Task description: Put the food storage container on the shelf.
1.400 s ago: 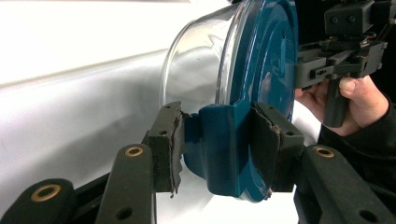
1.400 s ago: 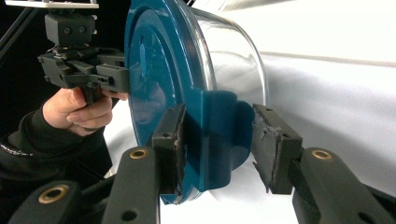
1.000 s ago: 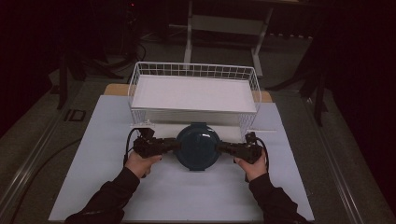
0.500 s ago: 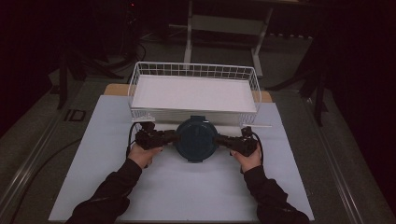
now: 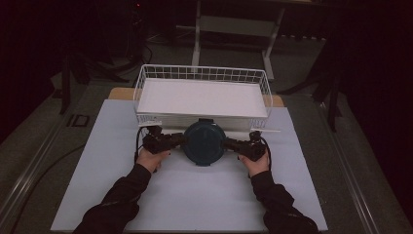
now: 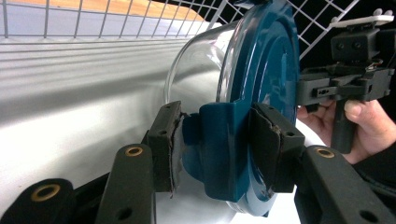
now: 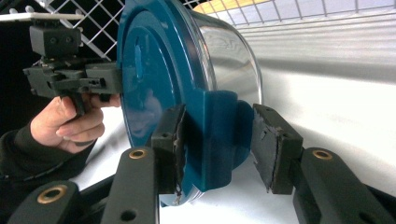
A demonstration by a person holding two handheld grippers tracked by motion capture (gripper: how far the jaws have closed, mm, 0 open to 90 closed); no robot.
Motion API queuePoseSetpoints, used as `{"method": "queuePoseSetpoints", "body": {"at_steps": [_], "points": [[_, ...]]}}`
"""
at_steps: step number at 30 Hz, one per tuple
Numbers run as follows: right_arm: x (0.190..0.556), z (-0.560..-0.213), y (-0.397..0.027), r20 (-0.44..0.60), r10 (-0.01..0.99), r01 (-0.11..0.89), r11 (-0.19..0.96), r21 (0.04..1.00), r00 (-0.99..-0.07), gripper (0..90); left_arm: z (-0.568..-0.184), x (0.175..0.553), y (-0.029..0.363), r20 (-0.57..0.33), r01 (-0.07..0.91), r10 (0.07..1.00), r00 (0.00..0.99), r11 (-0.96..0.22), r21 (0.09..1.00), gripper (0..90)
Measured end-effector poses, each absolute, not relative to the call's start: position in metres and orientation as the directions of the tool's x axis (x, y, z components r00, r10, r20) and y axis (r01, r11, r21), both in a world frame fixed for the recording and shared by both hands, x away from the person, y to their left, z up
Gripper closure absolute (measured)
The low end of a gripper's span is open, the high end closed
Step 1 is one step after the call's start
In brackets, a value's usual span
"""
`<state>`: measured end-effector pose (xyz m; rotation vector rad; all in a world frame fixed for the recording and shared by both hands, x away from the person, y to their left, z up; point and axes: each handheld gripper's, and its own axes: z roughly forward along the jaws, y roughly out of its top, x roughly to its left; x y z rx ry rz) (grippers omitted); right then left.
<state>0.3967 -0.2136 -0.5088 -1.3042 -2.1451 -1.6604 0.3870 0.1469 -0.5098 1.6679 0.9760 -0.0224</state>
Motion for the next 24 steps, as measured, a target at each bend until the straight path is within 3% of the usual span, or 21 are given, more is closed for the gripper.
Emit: {"method": "queuePoseSetpoints", "body": {"at_steps": [15, 24], "points": [[0.397, -0.508, -0.21, 0.542, 0.592, 0.682, 0.018, 0.731, -0.596, 52.9, -0.516, 0.387, 0.146, -0.5, 0.597, 0.605, 0.62, 0.05, 0.801, 54.1], [0.397, -0.503, -0.204, 0.492, 0.647, 0.658, 0.02, 0.753, -0.582, 50.3, -0.515, 0.387, 0.141, -0.44, 0.565, 0.664, 0.604, 0.032, 0.824, 51.9]]}}
